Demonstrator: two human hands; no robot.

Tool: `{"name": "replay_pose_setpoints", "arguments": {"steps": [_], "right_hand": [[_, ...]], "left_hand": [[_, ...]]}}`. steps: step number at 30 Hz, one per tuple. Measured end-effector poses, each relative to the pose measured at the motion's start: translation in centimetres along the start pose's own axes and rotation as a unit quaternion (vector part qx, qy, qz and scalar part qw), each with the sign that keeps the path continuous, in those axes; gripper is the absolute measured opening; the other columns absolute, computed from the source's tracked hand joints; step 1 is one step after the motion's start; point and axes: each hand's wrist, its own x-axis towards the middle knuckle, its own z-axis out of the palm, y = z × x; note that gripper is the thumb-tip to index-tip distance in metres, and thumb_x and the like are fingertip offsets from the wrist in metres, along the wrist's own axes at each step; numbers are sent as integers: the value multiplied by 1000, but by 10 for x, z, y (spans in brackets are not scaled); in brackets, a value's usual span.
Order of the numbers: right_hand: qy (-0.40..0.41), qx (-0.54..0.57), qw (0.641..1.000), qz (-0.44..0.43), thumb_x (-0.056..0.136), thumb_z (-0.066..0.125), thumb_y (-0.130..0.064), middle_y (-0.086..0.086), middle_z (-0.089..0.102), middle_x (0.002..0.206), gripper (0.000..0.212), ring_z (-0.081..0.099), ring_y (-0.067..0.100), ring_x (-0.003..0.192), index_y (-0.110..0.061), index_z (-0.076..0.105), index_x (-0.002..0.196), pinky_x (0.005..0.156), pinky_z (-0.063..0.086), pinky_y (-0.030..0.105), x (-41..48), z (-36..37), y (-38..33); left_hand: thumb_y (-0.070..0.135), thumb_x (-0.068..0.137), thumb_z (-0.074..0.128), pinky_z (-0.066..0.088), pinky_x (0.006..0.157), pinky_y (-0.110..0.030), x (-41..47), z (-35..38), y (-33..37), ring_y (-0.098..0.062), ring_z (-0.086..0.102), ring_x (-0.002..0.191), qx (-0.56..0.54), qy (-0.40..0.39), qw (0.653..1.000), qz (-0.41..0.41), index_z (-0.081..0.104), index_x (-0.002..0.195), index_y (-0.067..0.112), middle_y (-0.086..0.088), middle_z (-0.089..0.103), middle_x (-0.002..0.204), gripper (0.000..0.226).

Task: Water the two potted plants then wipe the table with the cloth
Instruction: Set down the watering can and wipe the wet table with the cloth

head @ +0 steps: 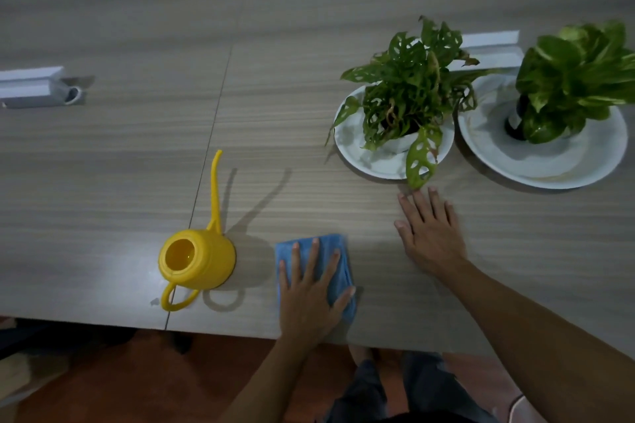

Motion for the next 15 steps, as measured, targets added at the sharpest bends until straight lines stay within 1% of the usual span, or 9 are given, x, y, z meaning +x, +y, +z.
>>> {"name": "replay_pose_setpoints", "arguments": {"steps": [2,3,6,8,10,12,14,15], "right_hand": [[5,-4,1000,-1,98,13,-53,0,15,163,61,0,25,149,-29,16,154,118,3,48,1,1,0],[7,-5,1000,-4,99,13,-52,0,15,163,61,0,25,149,-29,15,154,118,3,48,1,1,1],[1,-2,1000,-10,98,10,-53,-2,9,163,62,-5,23,149,-30,12,155,118,0,47,1,1,2],[0,1,1000,-9,98,10,-54,-3,9,163,62,-6,23,149,-30,12,155,118,-1,47,2,2,2],[3,-2,1000,-7,98,11,-53,-2,13,163,61,-3,24,149,-30,14,154,118,0,48,2,2,1],[12,-7,1000,-7,98,15,-52,1,19,161,61,3,26,149,-28,19,153,118,5,50,2,3,2],[16,-12,1000,-7,98,18,-52,2,23,160,61,7,27,148,-27,21,153,116,8,51,3,4,2],[17,-13,1000,-6,98,18,-52,2,23,160,61,7,27,148,-27,21,153,116,7,50,3,4,2]], "left_hand": [[75,94,35,19,119,-64,26,0,7,-39,12,155,16,0,999,29,31,157,37,-4,20,169,74],[74,94,34,19,119,-64,40,-1,0,-37,11,155,22,-3,999,23,28,158,39,-4,18,169,73],[72,96,27,18,120,-63,52,-8,-47,-34,9,156,31,17,998,-60,25,159,39,-3,16,170,72],[70,97,27,20,119,-63,29,-9,-63,-35,11,156,30,42,995,-83,27,159,37,-5,19,169,70],[67,97,31,17,119,-64,1,-6,-45,-37,10,156,13,29,997,-77,25,159,37,-6,18,169,70],[66,101,26,12,121,-61,-13,0,-2,-35,5,157,-11,3,999,-40,21,160,40,-2,12,171,65],[60,105,21,14,120,-60,-2,7,36,-32,8,157,-38,13,999,7,25,158,42,1,14,170,56],[55,106,21,17,120,-60,14,7,42,-31,10,157,-46,19,999,15,27,158,42,2,16,170,53]]}}
